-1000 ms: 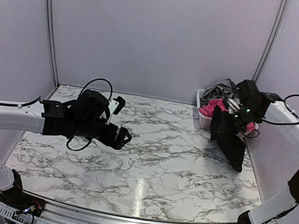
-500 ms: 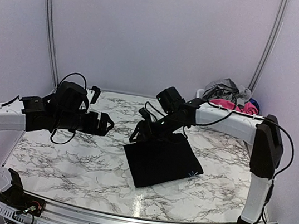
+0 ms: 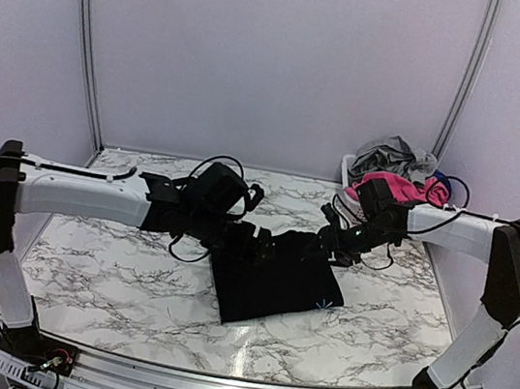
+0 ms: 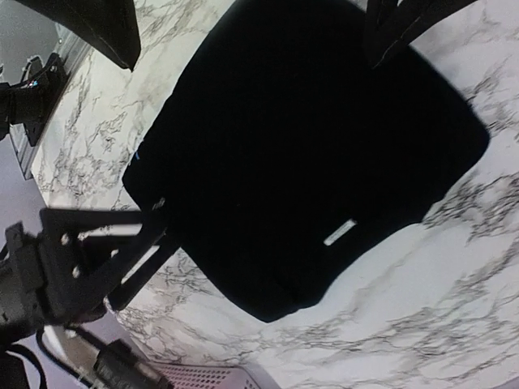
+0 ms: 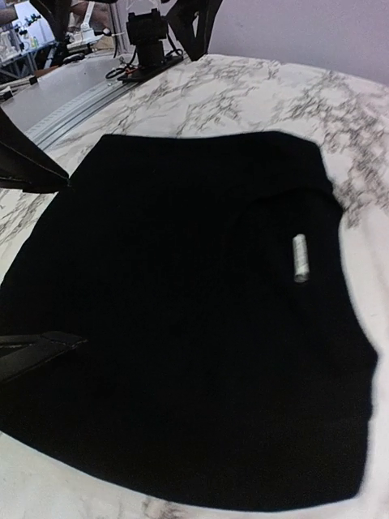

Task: Fold and stack the mixed laundry pile
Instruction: Move the square-folded T-shirt to the center of the board, then move the square folded T-shirt to the center of the board.

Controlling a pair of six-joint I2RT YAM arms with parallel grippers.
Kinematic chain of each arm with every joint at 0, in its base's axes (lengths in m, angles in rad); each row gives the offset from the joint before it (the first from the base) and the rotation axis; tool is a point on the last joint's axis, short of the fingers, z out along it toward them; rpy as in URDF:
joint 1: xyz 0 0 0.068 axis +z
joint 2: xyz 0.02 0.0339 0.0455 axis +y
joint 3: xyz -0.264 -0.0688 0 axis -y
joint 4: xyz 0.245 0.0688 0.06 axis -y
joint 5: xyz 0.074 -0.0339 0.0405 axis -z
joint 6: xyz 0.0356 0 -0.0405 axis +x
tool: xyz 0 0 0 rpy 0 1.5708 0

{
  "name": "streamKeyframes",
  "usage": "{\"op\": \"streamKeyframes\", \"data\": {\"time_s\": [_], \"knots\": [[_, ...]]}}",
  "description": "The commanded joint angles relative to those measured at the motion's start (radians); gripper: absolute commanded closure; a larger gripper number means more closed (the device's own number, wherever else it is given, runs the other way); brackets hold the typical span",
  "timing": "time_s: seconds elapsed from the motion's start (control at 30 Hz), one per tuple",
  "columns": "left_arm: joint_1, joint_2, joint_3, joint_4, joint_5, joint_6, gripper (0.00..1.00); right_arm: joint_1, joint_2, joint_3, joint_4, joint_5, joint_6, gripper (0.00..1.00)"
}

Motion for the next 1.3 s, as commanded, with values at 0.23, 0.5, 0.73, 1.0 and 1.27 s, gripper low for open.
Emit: {"op": "streamKeyframes", "data": {"time_s": [0.23, 0.5, 0.73, 1.0, 1.27], "knots": [[0.049, 0.305, 0.046, -0.015, 0.130, -0.163, 0.04, 0.079, 0.005, -0.279, 0.125, 0.041, -0.011, 0.50], [0.334, 0.136, -0.108, -0.238, -0.097, -0.057, 0.01, 0.362, 0.252, 0.008, 0.395, -0.048, 0.255, 0.47], [0.442, -0.163, -0.141, -0.275, -0.174, 0.046, 0.01, 0.360, 0.286, 0.367, 0.211, -0.012, 0.211, 0.32], [0.313, -0.227, -0.173, -0.282, -0.094, -0.096, 0.01, 0.204, -0.017, 0.109, 0.197, 0.010, 0.212, 0.24], [0.165, 0.074, -0.079, -0.304, -0.136, -0.193, 0.01, 0.090, -0.120, -0.042, 0.169, -0.006, 0.183, 0.23]]}}
